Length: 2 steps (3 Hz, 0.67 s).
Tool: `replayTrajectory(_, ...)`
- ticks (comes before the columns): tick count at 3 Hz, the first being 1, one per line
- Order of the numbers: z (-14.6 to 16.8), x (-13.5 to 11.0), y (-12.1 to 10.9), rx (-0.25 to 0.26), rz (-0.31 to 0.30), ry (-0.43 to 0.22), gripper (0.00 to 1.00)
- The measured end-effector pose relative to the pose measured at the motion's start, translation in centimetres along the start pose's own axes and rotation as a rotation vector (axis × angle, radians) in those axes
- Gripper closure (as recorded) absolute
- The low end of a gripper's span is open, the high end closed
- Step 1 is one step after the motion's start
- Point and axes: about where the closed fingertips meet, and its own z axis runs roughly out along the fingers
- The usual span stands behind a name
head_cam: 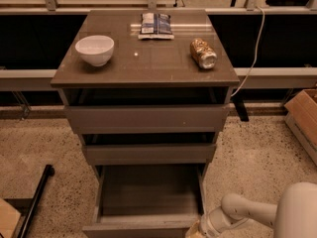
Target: Close bottom drawer
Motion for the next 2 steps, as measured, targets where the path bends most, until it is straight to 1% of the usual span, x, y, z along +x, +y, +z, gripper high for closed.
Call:
replayTrajectory(1,2.20,0.46,-1.43,-0.009,0.044,-0.039,1.00)
replayTrajectory(2,2.12,0.37,-1.48,-0.001,0.043,-0.043,1.00)
